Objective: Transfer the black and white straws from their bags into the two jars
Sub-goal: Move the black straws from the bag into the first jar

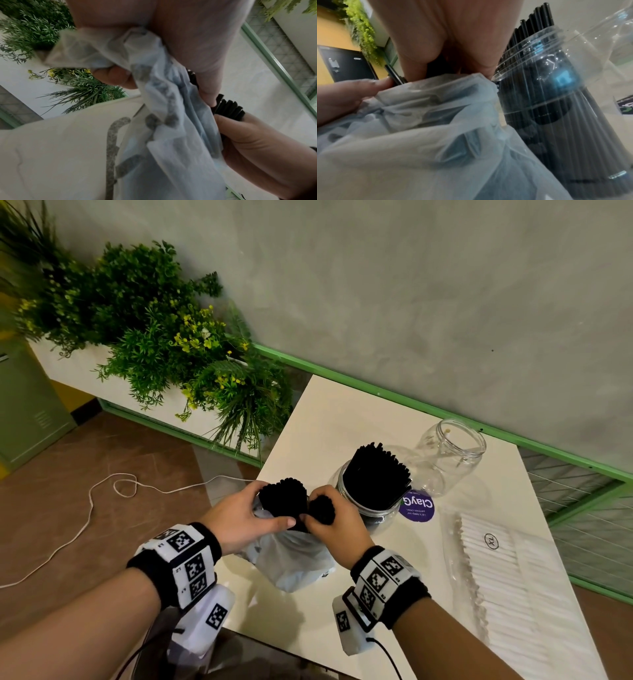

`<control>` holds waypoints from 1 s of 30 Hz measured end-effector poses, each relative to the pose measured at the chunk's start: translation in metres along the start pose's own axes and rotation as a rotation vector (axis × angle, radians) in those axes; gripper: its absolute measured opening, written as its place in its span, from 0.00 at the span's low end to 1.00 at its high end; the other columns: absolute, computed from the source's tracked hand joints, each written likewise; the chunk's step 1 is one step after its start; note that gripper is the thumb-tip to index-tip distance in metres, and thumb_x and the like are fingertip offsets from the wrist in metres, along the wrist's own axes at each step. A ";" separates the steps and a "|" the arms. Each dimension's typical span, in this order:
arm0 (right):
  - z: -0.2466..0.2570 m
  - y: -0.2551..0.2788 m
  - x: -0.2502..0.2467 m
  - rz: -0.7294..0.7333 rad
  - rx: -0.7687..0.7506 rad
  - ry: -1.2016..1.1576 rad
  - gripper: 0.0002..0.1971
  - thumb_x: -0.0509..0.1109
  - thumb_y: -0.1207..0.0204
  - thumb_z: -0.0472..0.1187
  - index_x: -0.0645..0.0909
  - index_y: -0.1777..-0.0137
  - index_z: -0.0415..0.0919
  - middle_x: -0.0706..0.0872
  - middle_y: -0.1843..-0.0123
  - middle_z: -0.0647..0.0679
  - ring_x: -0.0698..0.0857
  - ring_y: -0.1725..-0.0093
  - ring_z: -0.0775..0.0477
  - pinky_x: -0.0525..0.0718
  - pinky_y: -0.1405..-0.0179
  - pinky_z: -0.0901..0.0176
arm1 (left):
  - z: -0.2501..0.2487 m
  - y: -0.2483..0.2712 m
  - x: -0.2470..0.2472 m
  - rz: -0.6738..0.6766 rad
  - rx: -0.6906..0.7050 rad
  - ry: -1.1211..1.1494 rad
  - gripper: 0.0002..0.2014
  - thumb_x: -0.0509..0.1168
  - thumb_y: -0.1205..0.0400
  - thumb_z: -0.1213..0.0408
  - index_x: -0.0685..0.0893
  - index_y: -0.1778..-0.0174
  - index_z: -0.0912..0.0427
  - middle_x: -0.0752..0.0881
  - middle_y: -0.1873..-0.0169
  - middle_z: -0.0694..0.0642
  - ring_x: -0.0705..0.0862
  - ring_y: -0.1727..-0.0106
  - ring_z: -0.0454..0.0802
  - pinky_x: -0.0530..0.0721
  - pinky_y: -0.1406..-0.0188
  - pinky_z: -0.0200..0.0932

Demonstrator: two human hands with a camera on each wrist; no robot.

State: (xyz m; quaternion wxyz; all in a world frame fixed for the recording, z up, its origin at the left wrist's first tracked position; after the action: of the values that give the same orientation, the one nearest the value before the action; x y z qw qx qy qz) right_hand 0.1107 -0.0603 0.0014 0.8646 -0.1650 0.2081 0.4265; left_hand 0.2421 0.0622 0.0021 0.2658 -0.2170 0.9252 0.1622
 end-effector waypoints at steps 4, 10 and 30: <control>0.001 0.000 0.001 -0.030 -0.026 -0.013 0.06 0.75 0.29 0.36 0.81 0.54 0.41 0.84 0.58 0.51 0.83 0.56 0.53 0.82 0.52 0.56 | -0.003 0.001 0.000 -0.009 -0.001 -0.024 0.55 0.62 0.52 0.18 0.72 0.32 0.48 0.83 0.46 0.42 0.82 0.45 0.41 0.81 0.46 0.40; 0.040 -0.006 -0.028 -0.166 -0.097 -0.224 0.09 0.66 0.23 0.28 0.75 0.48 0.41 0.85 0.60 0.46 0.87 0.56 0.44 0.86 0.46 0.48 | 0.001 -0.002 -0.002 -0.010 -0.011 -0.043 0.48 0.63 0.47 0.21 0.72 0.33 0.46 0.84 0.42 0.44 0.83 0.42 0.43 0.83 0.43 0.48; 0.102 -0.022 -0.091 -0.366 -0.168 -0.390 0.19 0.58 0.23 0.19 0.70 0.43 0.44 0.80 0.56 0.49 0.89 0.53 0.41 0.86 0.46 0.34 | 0.000 -0.002 -0.002 0.023 -0.007 -0.059 0.53 0.62 0.50 0.18 0.71 0.32 0.46 0.84 0.40 0.47 0.82 0.43 0.44 0.82 0.43 0.44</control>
State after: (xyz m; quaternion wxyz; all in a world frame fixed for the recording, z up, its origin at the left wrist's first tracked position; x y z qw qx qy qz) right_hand 0.1012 -0.0871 0.1367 0.9343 -0.1858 -0.0316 0.3026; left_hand 0.2448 0.0616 0.0029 0.2904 -0.2023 0.9188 0.1749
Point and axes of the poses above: each hand's wrist, its own y-axis away from the middle knuckle, its own x-axis out of the palm, z = x × y, the point moved 6 cm from there along -y, towards the middle knuckle
